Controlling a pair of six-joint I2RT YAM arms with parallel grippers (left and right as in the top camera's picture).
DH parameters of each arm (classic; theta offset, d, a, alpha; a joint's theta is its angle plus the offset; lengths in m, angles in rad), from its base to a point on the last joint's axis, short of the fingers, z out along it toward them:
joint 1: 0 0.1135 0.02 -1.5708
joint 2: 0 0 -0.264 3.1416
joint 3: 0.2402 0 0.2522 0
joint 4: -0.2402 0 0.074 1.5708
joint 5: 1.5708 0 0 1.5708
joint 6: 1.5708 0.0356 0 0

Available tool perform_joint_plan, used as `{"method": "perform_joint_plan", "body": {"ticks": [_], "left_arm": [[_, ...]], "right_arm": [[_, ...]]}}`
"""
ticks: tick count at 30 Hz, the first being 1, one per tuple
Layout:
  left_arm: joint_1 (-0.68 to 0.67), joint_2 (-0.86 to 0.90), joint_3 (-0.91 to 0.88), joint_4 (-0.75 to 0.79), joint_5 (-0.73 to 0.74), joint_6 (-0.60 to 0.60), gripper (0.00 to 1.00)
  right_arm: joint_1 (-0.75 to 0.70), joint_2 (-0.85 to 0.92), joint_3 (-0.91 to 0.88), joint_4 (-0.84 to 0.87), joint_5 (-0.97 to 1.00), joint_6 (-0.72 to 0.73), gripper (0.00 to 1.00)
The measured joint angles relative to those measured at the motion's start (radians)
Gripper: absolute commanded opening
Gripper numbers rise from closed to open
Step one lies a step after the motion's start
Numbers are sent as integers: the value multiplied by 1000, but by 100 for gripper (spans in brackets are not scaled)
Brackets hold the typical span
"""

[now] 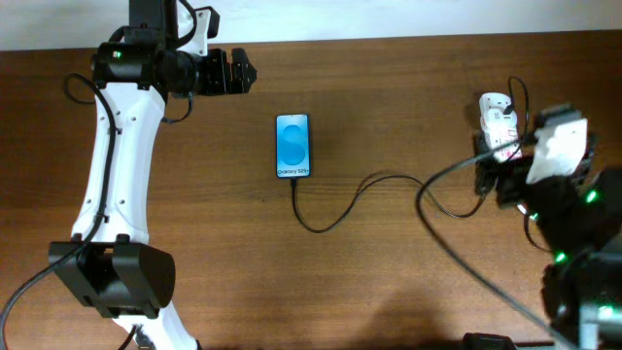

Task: Plug charger to phone and switch on socket

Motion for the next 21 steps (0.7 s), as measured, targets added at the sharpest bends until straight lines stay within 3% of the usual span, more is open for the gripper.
{"method": "perform_joint_plan", "body": {"ticks": [8, 13, 21], "left_arm": [[0, 0, 0, -3, 1, 0, 99], [0, 0, 0, -3, 1, 0, 99], [0, 0, 0, -3, 1, 0, 99]], "right_arm": [[0, -371, -584, 513, 8, -12, 98], [33, -582, -797, 533, 53, -20, 99], [63, -775, -935, 542, 63, -23, 98]]}}
